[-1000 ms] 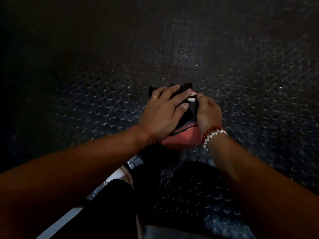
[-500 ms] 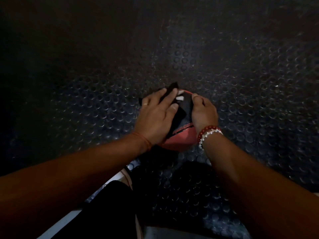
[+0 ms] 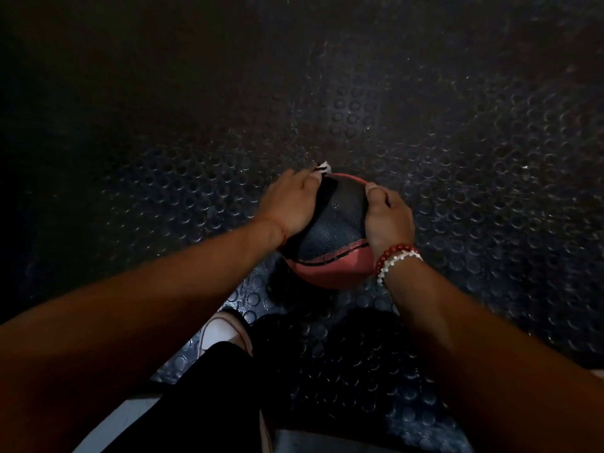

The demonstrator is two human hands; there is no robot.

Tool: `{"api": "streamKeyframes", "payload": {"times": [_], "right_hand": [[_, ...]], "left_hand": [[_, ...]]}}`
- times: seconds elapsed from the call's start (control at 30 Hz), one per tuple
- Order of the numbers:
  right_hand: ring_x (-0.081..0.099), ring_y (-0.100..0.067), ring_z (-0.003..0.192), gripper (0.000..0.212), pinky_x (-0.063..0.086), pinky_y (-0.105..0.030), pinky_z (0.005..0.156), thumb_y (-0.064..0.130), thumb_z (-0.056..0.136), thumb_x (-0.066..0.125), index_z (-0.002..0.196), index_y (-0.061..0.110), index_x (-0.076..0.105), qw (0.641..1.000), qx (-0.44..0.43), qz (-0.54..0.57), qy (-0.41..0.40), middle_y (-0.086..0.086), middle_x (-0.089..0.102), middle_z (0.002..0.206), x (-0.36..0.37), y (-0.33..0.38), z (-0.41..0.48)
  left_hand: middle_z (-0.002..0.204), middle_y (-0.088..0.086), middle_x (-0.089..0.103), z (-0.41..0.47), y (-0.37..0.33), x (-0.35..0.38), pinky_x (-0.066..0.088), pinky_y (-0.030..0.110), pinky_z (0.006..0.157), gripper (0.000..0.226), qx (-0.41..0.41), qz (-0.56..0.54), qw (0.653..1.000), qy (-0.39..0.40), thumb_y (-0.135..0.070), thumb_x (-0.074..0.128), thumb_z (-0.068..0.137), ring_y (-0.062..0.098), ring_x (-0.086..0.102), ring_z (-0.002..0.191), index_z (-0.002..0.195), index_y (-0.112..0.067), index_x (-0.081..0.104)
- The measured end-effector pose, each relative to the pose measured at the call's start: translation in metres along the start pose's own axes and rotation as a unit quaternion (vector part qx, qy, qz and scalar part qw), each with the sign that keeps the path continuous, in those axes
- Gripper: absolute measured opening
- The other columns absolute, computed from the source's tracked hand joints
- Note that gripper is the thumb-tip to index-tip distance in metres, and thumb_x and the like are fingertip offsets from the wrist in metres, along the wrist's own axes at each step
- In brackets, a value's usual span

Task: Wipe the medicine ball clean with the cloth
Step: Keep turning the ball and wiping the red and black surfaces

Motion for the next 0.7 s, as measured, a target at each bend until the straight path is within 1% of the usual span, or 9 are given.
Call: {"api": "streamKeyframes", "payload": {"times": [0.07, 0.13, 0.2, 0.27, 0.37, 0.5, 0.6, 0.63, 0.7], "right_hand": [[0.056, -0.024, 0.116, 0.078, 0.042, -0.041, 0.105, 0.071, 0.066, 0.037, 0.124, 0.025, 0.062, 1.000, -0.002, 0.001, 0.004, -0.007, 0.058, 0.129, 0.000, 0.000, 0.002], [0.055, -0.024, 0.116, 0.076, 0.042, -0.041, 0.105, 0.069, 0.067, 0.037, 0.125, 0.026, 0.061, 1.000, -0.006, -0.002, 0.009, -0.007, 0.058, 0.129, -0.001, 0.001, 0.003], [0.056, -0.023, 0.115, 0.076, 0.043, -0.038, 0.104, 0.069, 0.068, 0.037, 0.127, 0.027, 0.059, 1.000, -0.016, -0.006, 0.012, -0.007, 0.057, 0.130, 0.000, 0.001, 0.001], [0.056, -0.021, 0.115, 0.078, 0.043, -0.037, 0.104, 0.069, 0.067, 0.036, 0.128, 0.027, 0.059, 1.000, -0.024, -0.002, 0.008, -0.005, 0.058, 0.130, 0.001, -0.001, -0.001], [0.056, -0.019, 0.114, 0.077, 0.043, -0.039, 0.104, 0.070, 0.067, 0.036, 0.127, 0.028, 0.059, 1.000, -0.024, -0.004, 0.002, -0.004, 0.058, 0.128, 0.001, -0.001, -0.001], [0.056, -0.022, 0.114, 0.075, 0.042, -0.040, 0.105, 0.071, 0.068, 0.037, 0.125, 0.028, 0.061, 1.000, -0.008, -0.005, 0.002, -0.005, 0.058, 0.127, 0.001, 0.000, 0.002], [0.057, -0.022, 0.113, 0.075, 0.043, -0.040, 0.105, 0.071, 0.067, 0.039, 0.124, 0.027, 0.061, 1.000, -0.003, -0.001, 0.004, -0.005, 0.058, 0.128, 0.000, -0.002, 0.003], [0.057, -0.022, 0.113, 0.076, 0.043, -0.040, 0.105, 0.072, 0.067, 0.038, 0.124, 0.027, 0.061, 1.000, -0.003, 0.001, 0.003, -0.005, 0.058, 0.127, 0.000, -0.002, 0.003], [0.057, -0.023, 0.113, 0.074, 0.043, -0.040, 0.105, 0.069, 0.069, 0.039, 0.124, 0.026, 0.061, 1.000, -0.004, 0.001, 0.001, -0.006, 0.058, 0.128, 0.000, -0.002, 0.004]], "left_hand": [[0.142, 0.005, 0.048, -0.026, -0.003, 0.001, 0.026, 0.032, 0.112, 0.044, 0.050, 0.018, 0.998, -0.042, -0.037, 0.032, 0.104, 0.026, 0.042, 0.131, 0.145, -0.029, 0.045], [0.147, 0.006, 0.044, -0.043, -0.015, 0.001, 0.025, 0.032, 0.111, 0.049, 0.124, 0.077, 0.987, -0.065, -0.041, 0.032, 0.100, 0.029, 0.039, 0.132, 0.145, -0.027, 0.045], [0.148, 0.009, 0.046, -0.046, -0.028, 0.003, 0.026, 0.034, 0.112, 0.055, 0.196, 0.129, 0.971, -0.053, -0.045, 0.027, 0.097, 0.031, 0.039, 0.133, 0.144, -0.025, 0.047], [0.145, 0.007, 0.049, -0.037, -0.035, 0.003, 0.026, 0.032, 0.112, 0.053, 0.230, 0.141, 0.962, -0.030, -0.044, 0.027, 0.099, 0.029, 0.040, 0.132, 0.144, -0.024, 0.048], [0.140, 0.004, 0.051, -0.013, -0.036, 0.003, 0.023, 0.027, 0.109, 0.043, 0.203, 0.117, 0.972, -0.001, -0.033, 0.035, 0.105, 0.023, 0.042, 0.130, 0.144, -0.022, 0.049], [0.128, 0.012, 0.055, 0.009, -0.019, 0.000, 0.033, 0.031, 0.105, 0.041, 0.081, 0.046, 0.996, 0.005, -0.033, 0.032, 0.106, 0.029, 0.049, 0.124, 0.137, -0.021, 0.056], [0.132, 0.010, 0.053, -0.002, 0.002, -0.001, 0.031, 0.030, 0.108, 0.043, 0.021, 0.002, 1.000, -0.016, -0.035, 0.031, 0.106, 0.027, 0.047, 0.127, 0.140, -0.022, 0.052], [0.135, 0.008, 0.052, -0.012, 0.004, -0.002, 0.030, 0.031, 0.110, 0.044, 0.029, 0.007, 0.999, -0.029, -0.036, 0.031, 0.105, 0.027, 0.046, 0.128, 0.143, -0.022, 0.049], [0.141, 0.007, 0.049, -0.037, -0.002, -0.004, 0.030, 0.033, 0.111, 0.048, 0.086, 0.038, 0.994, -0.062, -0.036, 0.033, 0.102, 0.028, 0.044, 0.129, 0.145, -0.020, 0.047]]}}
Point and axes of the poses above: each hand's wrist, its own z-axis towards the middle knuckle, its own x-axis out of the palm, y = z × x, the point moved 6 cm from there along z, towards the middle knuckle
